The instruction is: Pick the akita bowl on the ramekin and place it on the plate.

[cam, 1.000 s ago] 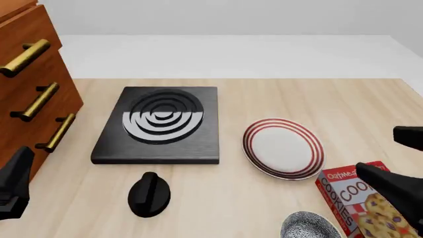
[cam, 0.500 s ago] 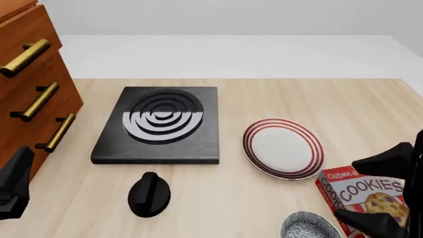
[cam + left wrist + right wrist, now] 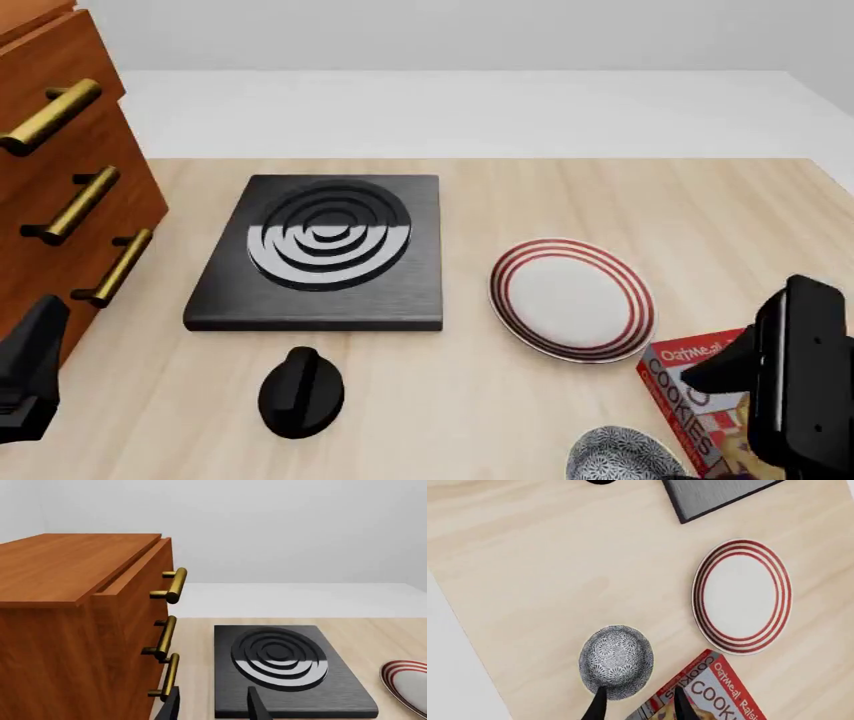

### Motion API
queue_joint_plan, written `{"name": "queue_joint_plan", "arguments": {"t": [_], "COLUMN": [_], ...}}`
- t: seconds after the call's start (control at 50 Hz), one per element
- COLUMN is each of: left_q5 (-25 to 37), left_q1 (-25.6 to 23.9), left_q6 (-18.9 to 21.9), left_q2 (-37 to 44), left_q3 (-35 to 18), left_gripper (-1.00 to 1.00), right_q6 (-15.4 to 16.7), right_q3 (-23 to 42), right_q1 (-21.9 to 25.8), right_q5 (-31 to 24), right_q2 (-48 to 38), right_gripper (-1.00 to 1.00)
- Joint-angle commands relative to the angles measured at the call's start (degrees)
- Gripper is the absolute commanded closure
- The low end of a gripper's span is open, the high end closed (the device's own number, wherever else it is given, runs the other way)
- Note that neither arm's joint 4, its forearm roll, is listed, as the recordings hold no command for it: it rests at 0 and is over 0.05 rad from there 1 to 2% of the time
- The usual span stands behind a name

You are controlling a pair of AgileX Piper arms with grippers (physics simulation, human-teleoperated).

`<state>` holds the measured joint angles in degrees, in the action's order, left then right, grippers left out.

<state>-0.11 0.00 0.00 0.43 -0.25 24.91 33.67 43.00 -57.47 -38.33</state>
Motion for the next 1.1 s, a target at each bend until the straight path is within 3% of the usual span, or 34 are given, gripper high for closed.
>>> {"name": "queue_joint_plan", "arguments": {"t": [0.02,0.14,0.38,0.72,0.8,1.1], "left_q5": [0.0,0.0,0.0,0.0,0.0,0.0], "left_q1": [0.0,0.0,0.0,0.0,0.0,0.0], "left_q6": [0.0,0.0,0.0,0.0,0.0,0.0], "left_q2": [0.0,0.0,0.0,0.0,0.0,0.0], "left_q3": [0.0,0.0,0.0,0.0,0.0,0.0], "left_gripper": [-1.0,-1.0,-1.0,-1.0,-1.0,-1.0], "right_q6": [-1.0,-1.9,-7.3,-9.2,-12.6,-16.7], "right_q3": [-1.0,-1.7,-5.9,-7.0,-7.2,-10.0], "right_q1": [3.3,4.6,8.8,9.9,12.1,14.5], "right_q5": [3.2,5.7,13.1,13.8,15.3,20.9], "right_q2": [-4.4,-6.4,-11.7,-12.1,-13.3,-16.0], "right_gripper": [-1.0,-1.0,-1.0,-1.0,-1.0,-1.0]}}
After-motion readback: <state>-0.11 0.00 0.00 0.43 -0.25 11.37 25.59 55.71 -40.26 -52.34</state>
